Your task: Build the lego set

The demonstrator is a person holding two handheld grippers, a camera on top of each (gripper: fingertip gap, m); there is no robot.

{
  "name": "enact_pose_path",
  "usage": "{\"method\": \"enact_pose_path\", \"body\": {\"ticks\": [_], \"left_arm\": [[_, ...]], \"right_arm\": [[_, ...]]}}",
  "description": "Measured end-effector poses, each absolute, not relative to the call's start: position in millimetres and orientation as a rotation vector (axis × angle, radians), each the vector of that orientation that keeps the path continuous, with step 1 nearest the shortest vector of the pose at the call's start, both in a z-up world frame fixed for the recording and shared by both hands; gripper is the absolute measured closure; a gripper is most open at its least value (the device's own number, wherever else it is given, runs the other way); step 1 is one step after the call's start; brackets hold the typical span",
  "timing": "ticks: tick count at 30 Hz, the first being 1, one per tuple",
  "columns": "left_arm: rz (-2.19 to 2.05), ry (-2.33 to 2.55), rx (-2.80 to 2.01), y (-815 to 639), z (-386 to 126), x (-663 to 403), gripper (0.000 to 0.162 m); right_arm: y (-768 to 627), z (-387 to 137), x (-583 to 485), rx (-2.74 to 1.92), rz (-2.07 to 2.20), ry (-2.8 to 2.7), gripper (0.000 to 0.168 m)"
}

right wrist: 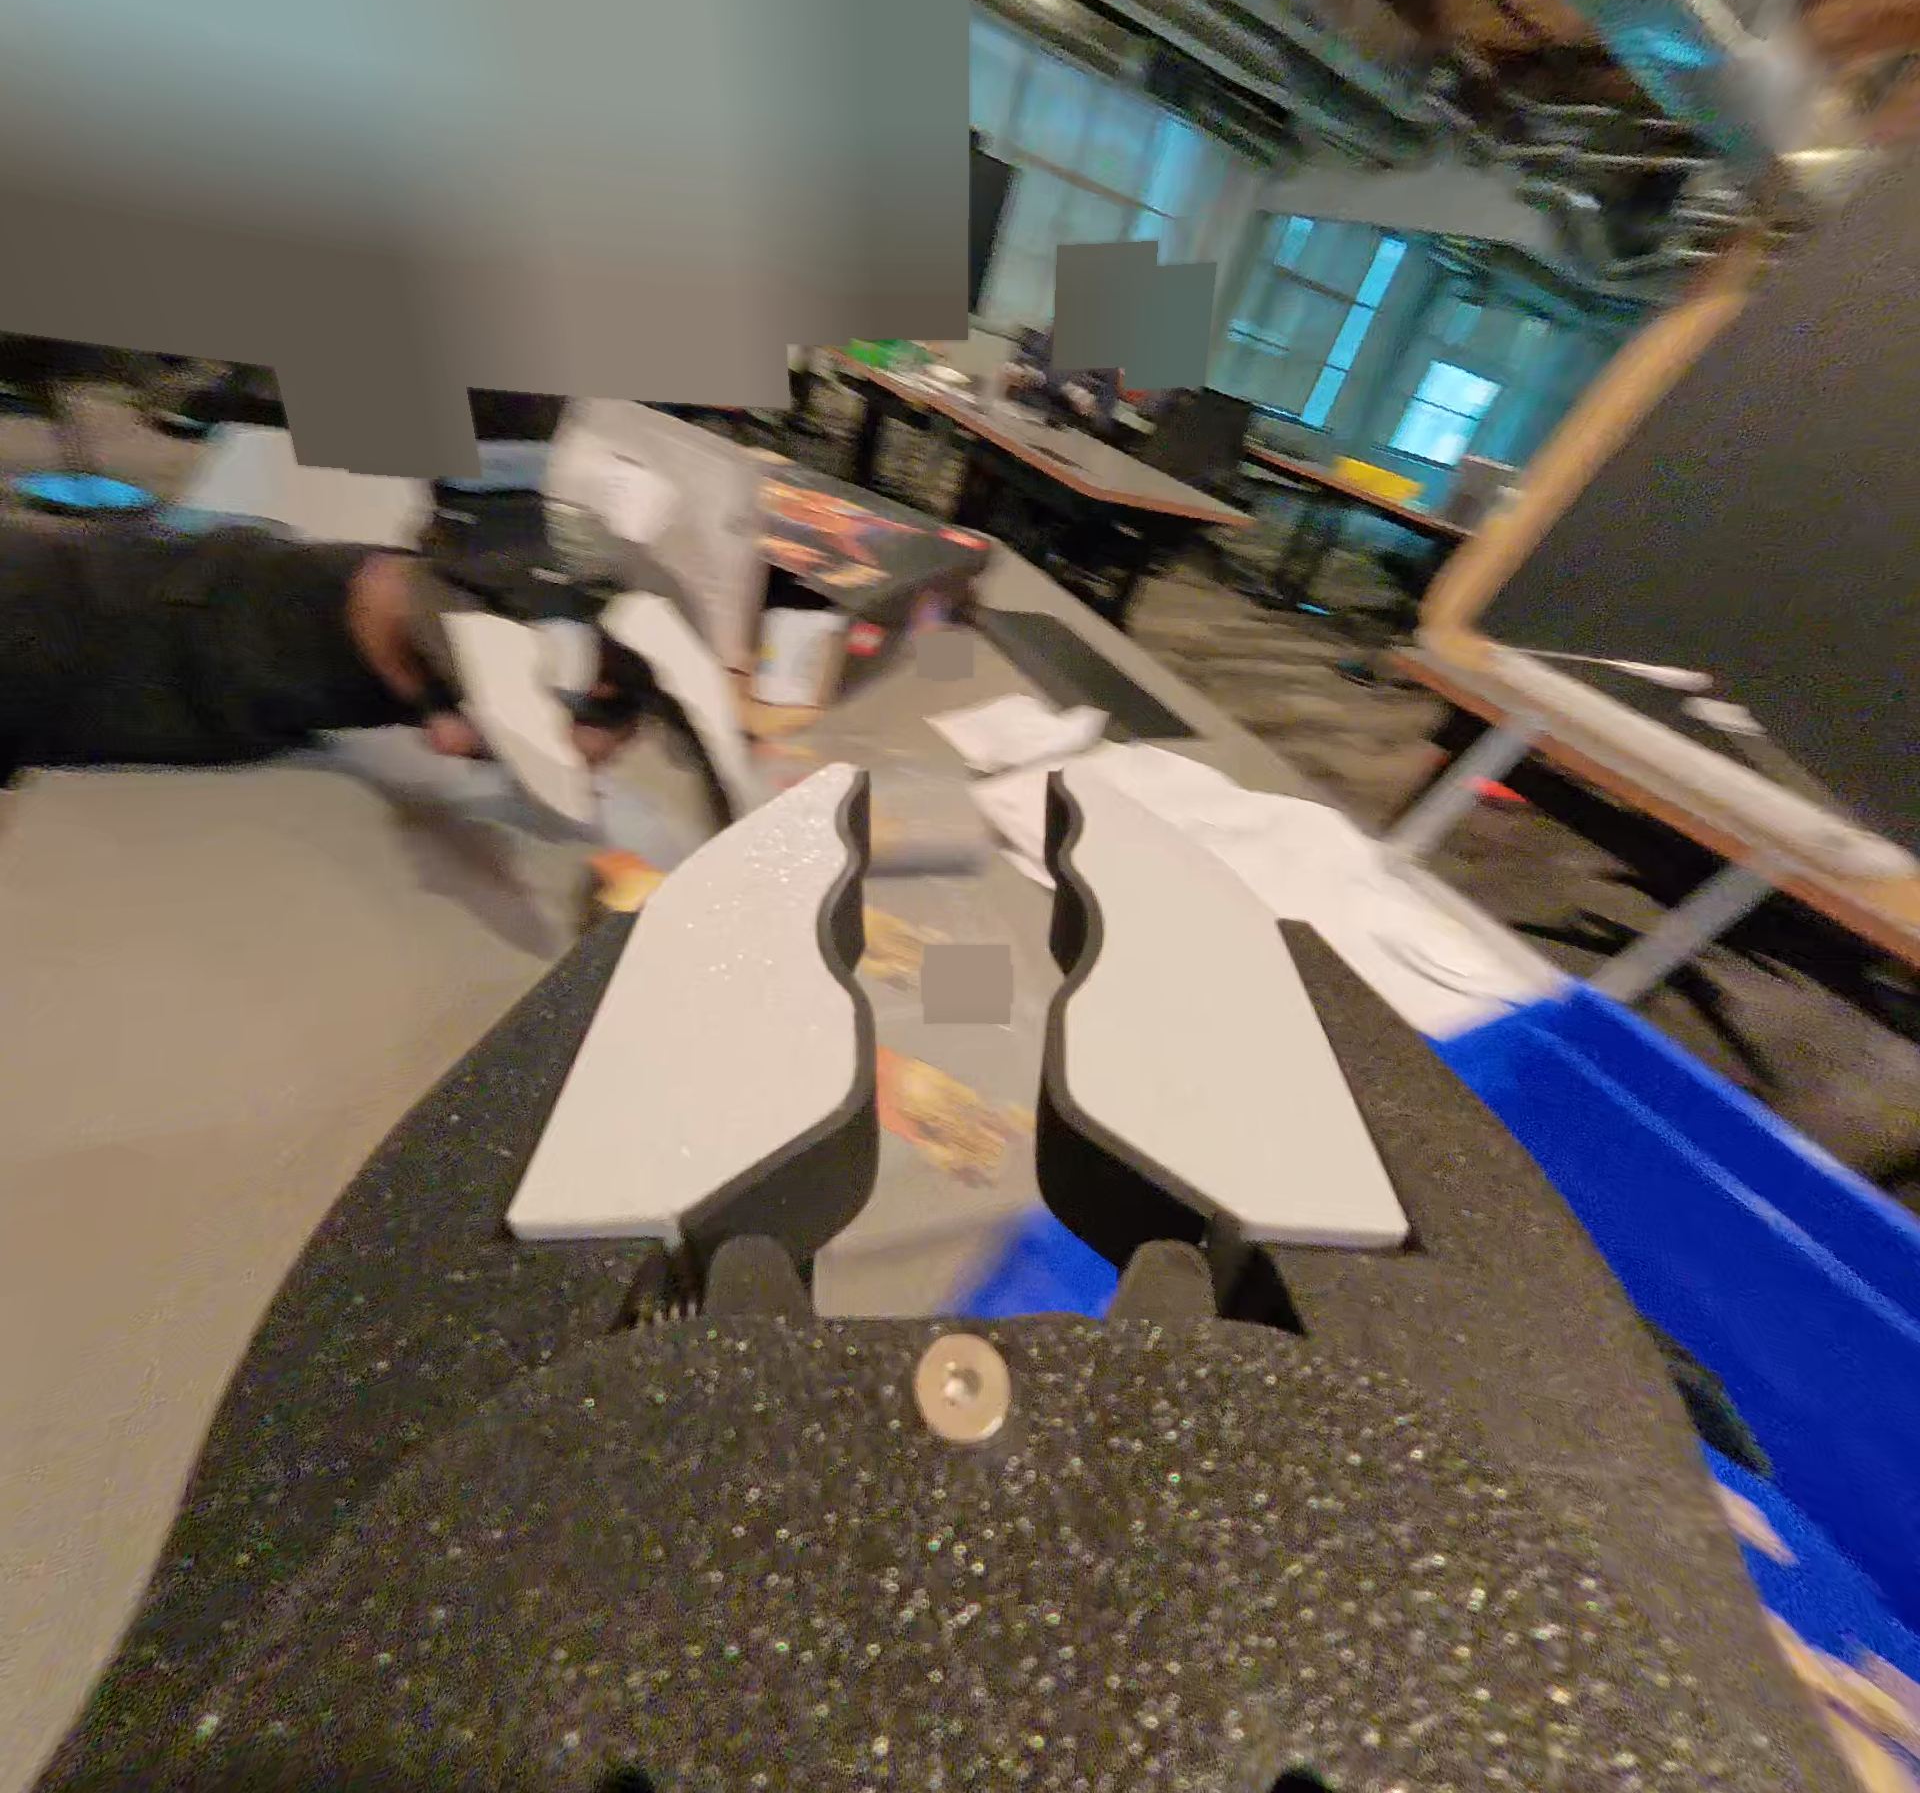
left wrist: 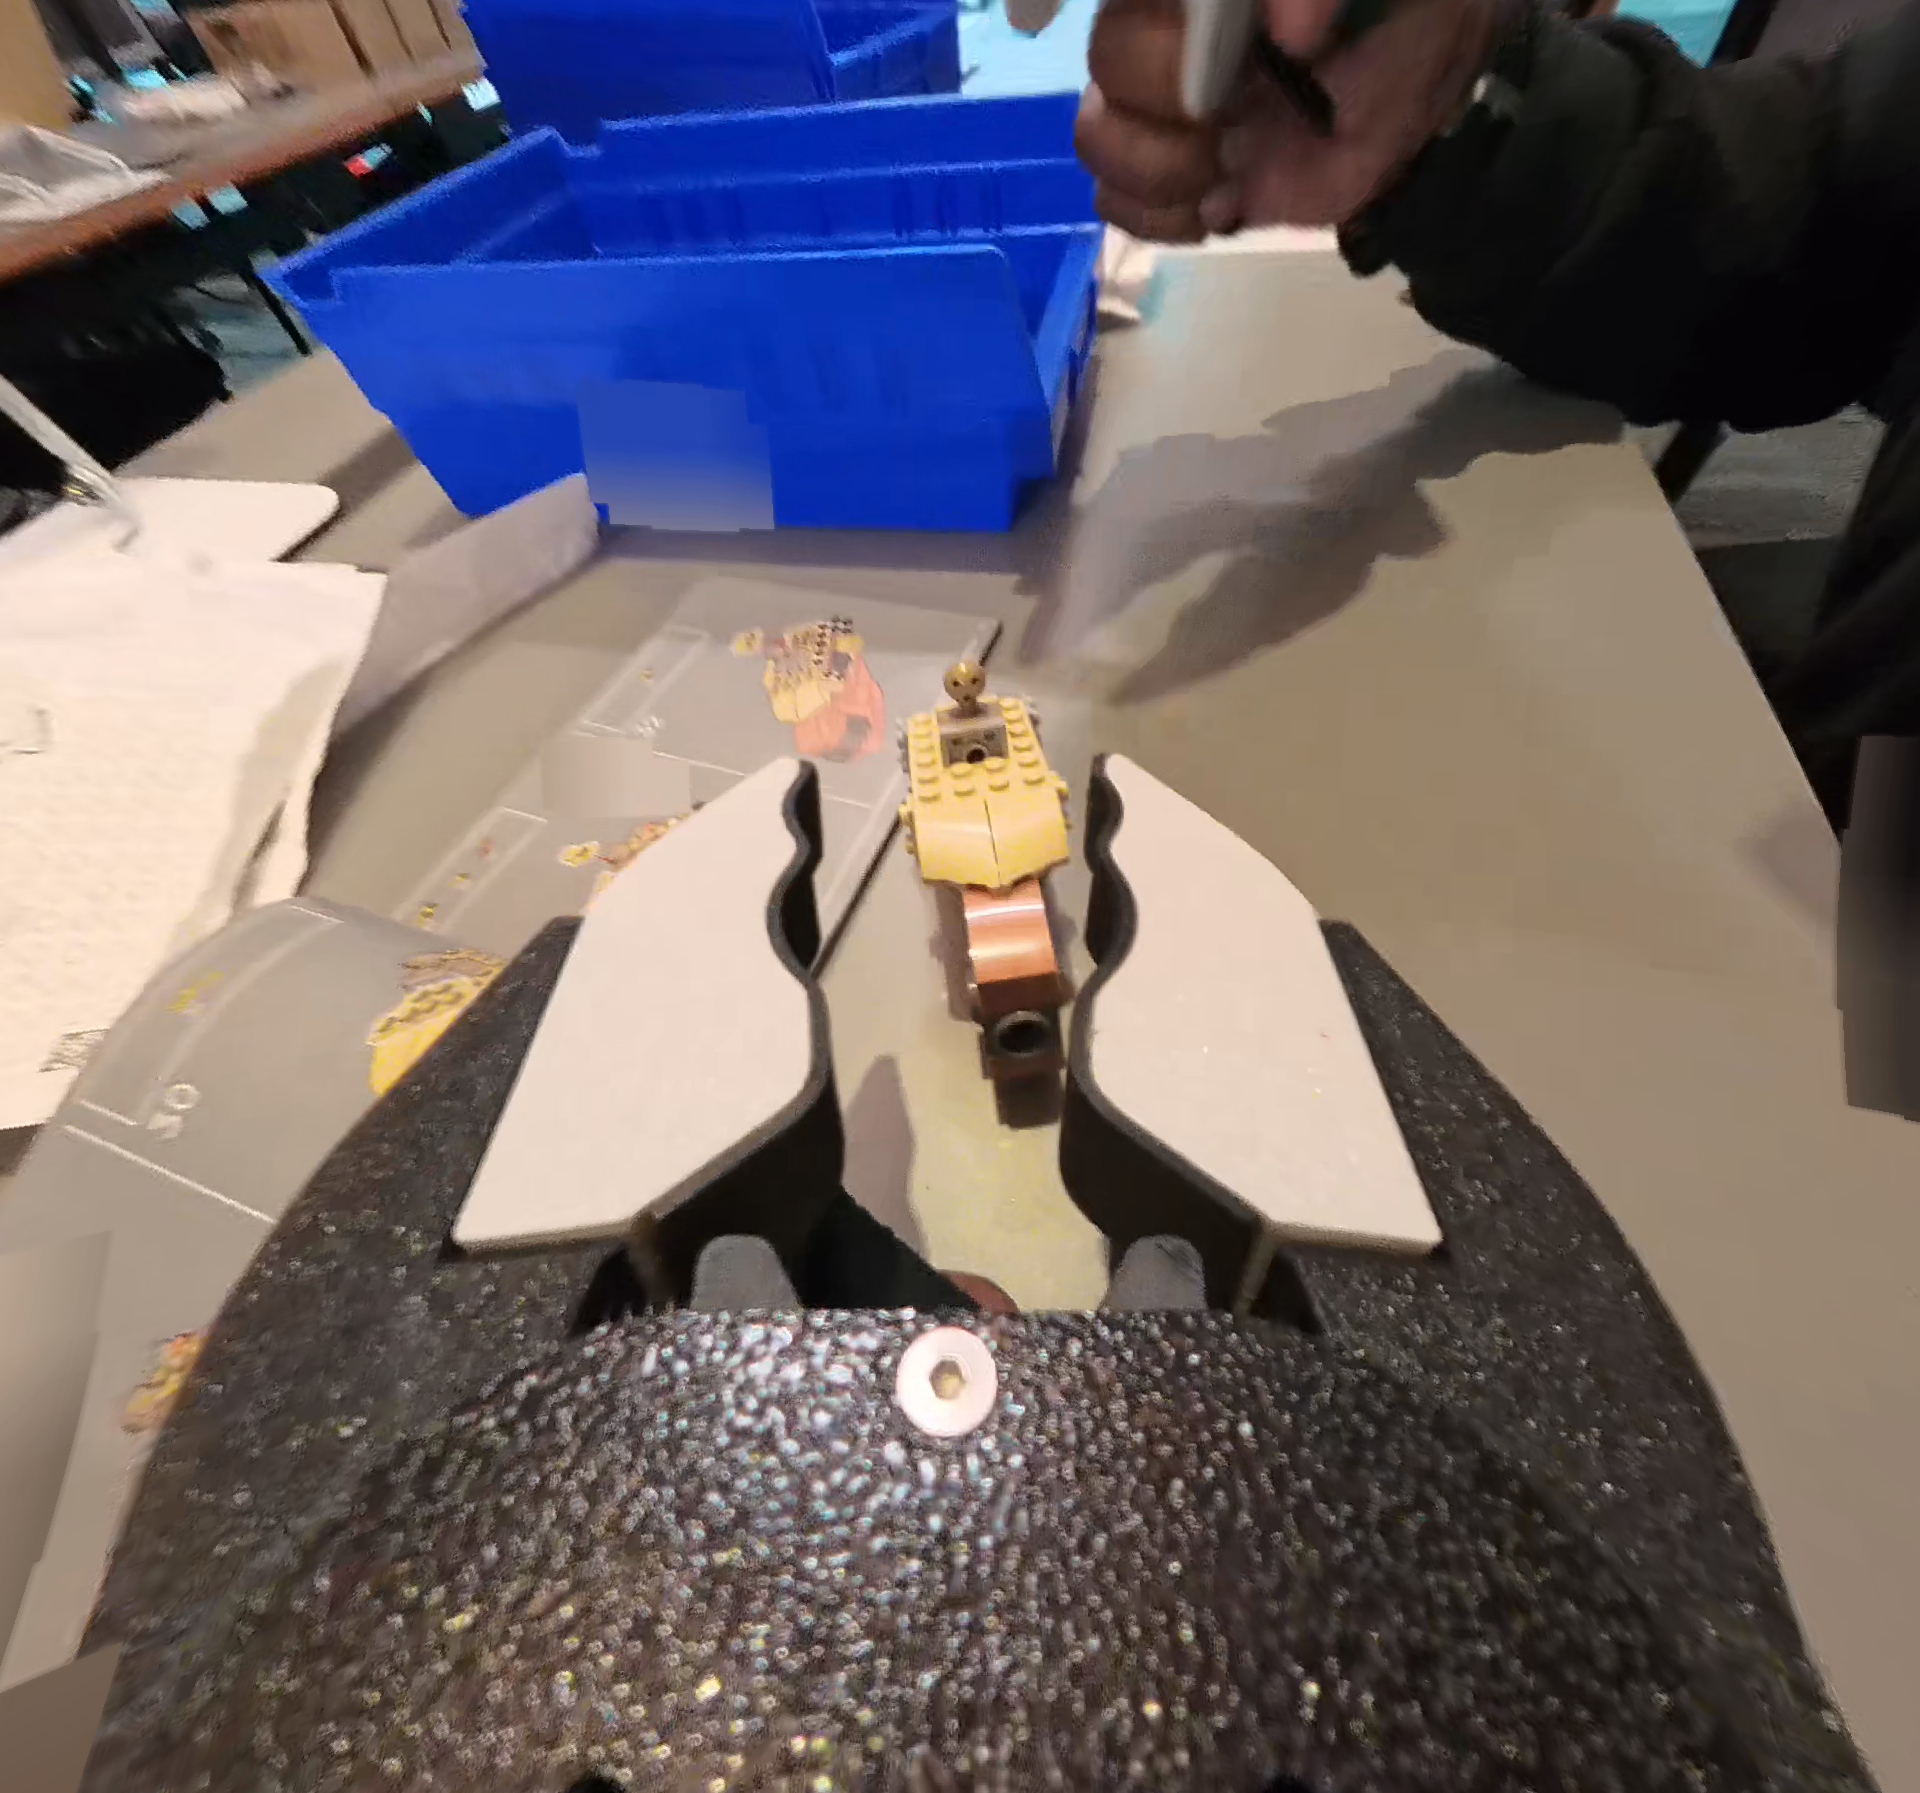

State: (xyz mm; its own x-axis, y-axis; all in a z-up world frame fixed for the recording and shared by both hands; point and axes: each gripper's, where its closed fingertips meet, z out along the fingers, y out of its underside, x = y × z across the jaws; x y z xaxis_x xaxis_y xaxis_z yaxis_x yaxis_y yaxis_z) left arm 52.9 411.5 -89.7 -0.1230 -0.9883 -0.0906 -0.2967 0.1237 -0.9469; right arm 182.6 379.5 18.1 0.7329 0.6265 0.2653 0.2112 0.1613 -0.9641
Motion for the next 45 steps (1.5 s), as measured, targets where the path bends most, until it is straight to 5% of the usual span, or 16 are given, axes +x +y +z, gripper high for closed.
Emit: {"method": "enact_pose_path", "body": {"ticks": [6,18,45], "left_arm": [[-0.971,1.565,-1.307,420.2,-98.8,54.2,0.117],[-0.907,1.597,-1.328,420.8,-111.1,54.1,0.118],[-0.881,1.583,-1.345,417.0,-110.9,58.0,0.122]], "right_arm": [[450.5,-22.9,326.0,-1.914,-0.01,-0.96,0.148],[543.0,-148.5,369.8,-2.467,-0.035,-1.319,0.15],[541.4,-149.4,367.1,-2.598,0.059,-1.195,0.168]]}}
